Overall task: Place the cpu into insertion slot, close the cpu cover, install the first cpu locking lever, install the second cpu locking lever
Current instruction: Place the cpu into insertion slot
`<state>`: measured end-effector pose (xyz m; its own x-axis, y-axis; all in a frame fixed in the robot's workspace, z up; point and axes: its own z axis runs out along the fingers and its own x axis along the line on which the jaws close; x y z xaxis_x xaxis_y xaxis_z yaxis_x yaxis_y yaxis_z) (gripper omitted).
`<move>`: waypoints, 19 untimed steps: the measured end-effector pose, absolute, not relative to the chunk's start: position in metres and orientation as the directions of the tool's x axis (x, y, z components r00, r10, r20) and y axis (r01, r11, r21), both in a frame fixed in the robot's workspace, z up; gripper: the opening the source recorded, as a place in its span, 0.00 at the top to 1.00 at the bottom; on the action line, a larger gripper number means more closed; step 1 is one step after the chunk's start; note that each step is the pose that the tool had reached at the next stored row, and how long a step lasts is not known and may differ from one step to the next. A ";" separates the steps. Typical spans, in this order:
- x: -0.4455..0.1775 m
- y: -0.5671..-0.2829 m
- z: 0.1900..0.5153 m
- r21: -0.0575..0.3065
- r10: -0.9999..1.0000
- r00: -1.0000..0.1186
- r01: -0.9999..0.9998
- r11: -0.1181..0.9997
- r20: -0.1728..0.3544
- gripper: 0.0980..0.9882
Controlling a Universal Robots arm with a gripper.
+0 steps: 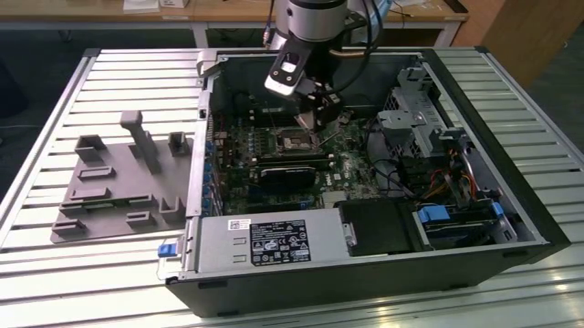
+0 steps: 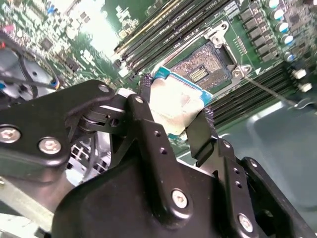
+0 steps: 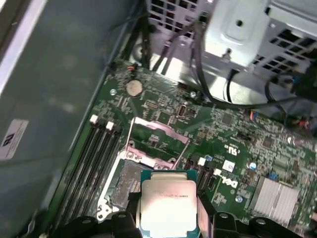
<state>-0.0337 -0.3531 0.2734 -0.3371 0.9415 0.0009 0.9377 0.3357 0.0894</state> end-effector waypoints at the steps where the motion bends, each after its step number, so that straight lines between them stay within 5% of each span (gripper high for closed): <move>1: -0.034 -0.353 0.273 0.089 0.947 -0.320 0.944 0.319 0.001 0.51; 19: -0.036 -0.353 0.258 0.090 0.998 -0.056 0.994 0.056 0.001 0.51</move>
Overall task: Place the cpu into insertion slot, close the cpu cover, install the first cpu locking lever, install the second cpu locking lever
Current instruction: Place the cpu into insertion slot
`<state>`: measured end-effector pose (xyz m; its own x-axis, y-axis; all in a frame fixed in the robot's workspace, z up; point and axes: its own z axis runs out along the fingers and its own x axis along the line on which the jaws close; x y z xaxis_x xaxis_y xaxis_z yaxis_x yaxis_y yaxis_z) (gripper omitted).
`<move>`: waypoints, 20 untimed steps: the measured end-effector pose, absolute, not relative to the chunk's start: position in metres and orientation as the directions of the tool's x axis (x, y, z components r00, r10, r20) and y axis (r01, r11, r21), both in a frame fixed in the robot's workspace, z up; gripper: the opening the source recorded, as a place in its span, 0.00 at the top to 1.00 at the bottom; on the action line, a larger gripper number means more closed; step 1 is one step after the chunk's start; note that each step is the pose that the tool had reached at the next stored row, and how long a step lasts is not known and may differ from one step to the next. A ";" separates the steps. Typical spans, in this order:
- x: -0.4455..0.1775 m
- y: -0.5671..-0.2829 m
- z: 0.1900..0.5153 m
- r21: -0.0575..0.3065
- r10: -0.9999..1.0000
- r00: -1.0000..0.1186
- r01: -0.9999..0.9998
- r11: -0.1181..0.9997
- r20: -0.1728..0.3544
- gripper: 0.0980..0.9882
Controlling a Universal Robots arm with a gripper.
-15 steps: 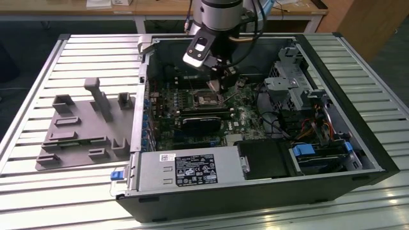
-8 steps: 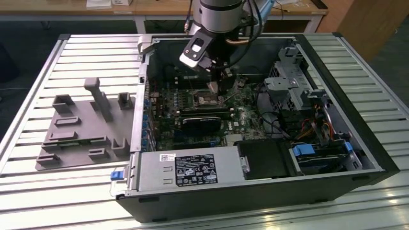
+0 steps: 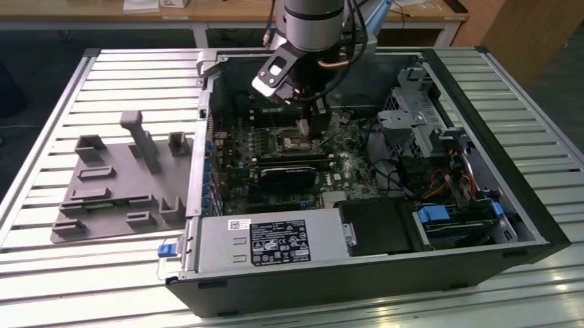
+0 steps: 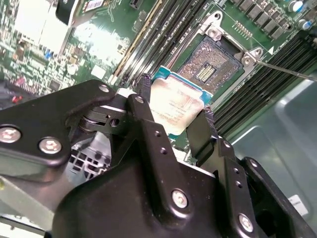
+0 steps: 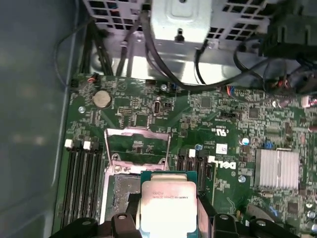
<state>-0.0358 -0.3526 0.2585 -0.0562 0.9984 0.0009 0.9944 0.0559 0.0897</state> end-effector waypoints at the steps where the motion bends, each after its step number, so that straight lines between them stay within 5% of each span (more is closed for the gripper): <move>1: -0.036 -0.353 0.257 0.090 0.999 -0.049 0.995 0.048 0.001 0.51; 20: -0.051 -0.347 0.238 0.147 0.999 -0.036 0.988 0.036 -0.001 0.51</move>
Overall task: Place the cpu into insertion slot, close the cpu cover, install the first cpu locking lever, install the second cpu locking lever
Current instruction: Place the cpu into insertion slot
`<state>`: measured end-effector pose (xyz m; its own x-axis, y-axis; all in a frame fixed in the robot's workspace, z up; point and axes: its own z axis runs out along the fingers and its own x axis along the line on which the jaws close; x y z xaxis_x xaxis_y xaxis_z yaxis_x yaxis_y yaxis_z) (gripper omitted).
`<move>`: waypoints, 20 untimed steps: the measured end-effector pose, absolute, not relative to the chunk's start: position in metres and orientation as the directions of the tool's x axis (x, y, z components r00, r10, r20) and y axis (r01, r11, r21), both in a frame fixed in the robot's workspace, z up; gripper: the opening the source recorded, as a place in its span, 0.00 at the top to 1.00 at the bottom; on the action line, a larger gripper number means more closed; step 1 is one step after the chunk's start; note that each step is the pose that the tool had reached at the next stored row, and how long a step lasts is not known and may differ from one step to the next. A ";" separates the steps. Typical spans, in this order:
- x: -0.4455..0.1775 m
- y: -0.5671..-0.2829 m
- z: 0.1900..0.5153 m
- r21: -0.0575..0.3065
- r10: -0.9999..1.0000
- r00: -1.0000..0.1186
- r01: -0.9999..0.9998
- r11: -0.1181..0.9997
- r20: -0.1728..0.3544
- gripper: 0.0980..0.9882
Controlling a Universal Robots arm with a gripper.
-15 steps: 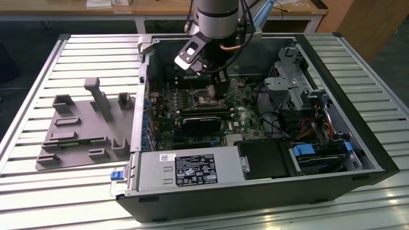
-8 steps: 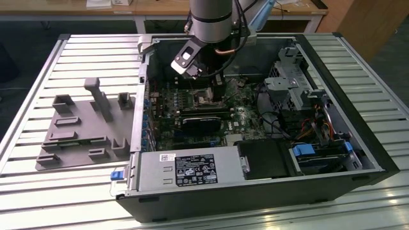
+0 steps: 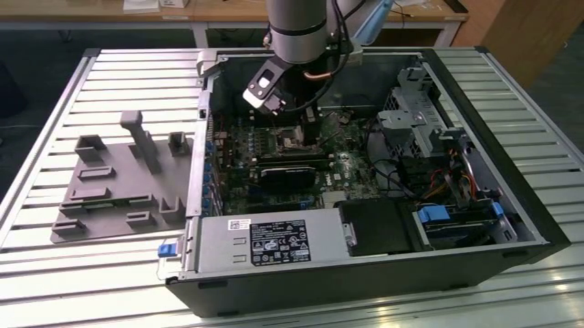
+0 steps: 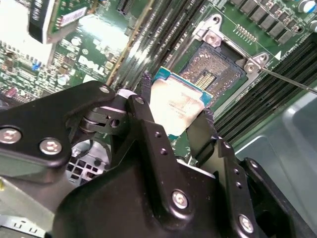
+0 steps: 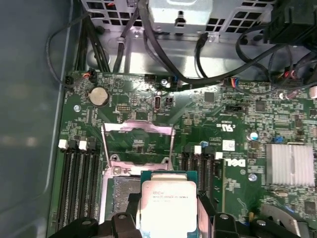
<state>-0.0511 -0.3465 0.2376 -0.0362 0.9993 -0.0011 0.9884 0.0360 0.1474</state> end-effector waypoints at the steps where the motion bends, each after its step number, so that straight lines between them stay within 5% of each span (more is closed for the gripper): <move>1: -0.051 -0.345 0.237 0.147 0.999 -0.036 0.988 0.036 -0.001 0.51; 20: -0.063 -0.333 0.220 0.147 0.999 -0.036 0.988 0.036 -0.004 0.51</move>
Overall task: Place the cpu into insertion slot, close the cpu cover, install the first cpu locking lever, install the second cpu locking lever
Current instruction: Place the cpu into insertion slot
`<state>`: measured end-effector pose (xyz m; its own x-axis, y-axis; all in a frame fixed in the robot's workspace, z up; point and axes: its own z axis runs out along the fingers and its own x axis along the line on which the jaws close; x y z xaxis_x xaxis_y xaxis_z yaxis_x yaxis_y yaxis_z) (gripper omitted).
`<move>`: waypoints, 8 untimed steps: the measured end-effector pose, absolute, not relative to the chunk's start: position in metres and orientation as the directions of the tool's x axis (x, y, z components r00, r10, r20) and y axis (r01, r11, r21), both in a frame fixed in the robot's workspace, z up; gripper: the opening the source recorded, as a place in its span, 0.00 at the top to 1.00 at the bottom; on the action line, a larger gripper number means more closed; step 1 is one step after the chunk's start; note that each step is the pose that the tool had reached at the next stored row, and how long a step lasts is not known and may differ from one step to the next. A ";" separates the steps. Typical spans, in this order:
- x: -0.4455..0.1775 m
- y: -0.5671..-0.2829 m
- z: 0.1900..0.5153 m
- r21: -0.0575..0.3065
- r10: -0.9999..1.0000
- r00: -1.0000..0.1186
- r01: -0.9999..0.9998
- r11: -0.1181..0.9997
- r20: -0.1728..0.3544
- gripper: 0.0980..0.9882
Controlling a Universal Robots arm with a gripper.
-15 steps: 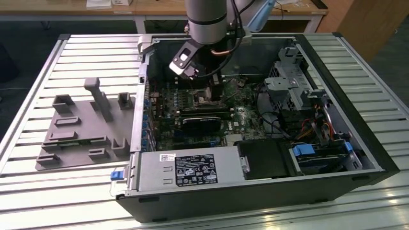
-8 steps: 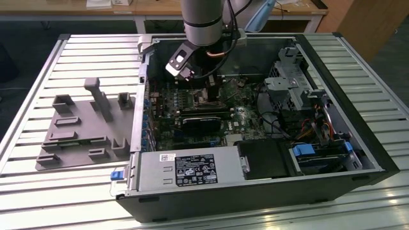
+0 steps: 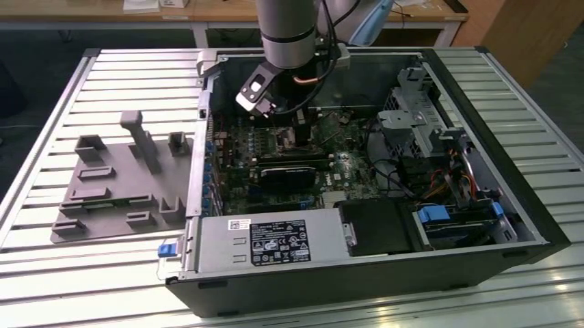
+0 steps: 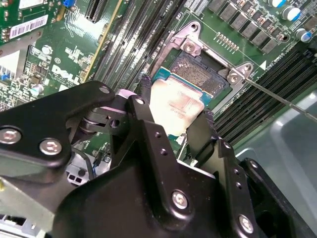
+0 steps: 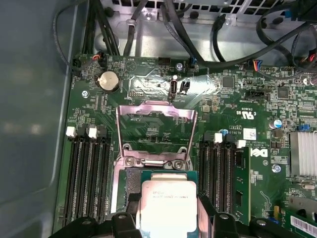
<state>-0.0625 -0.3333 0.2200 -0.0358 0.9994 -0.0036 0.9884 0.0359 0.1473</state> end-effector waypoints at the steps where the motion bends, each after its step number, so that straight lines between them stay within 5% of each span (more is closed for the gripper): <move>1: -0.063 -0.333 0.220 0.147 0.999 -0.036 0.988 0.036 -0.004 0.51; 5: -0.062 -0.333 0.220 0.143 0.999 -0.036 0.989 0.036 -0.004 0.51; 8: -0.062 -0.333 0.219 0.105 0.999 -0.036 0.994 0.036 -0.002 0.51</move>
<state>-0.0622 -0.3332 0.2194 -0.0358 0.9994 -0.0022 0.9939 0.0358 0.1046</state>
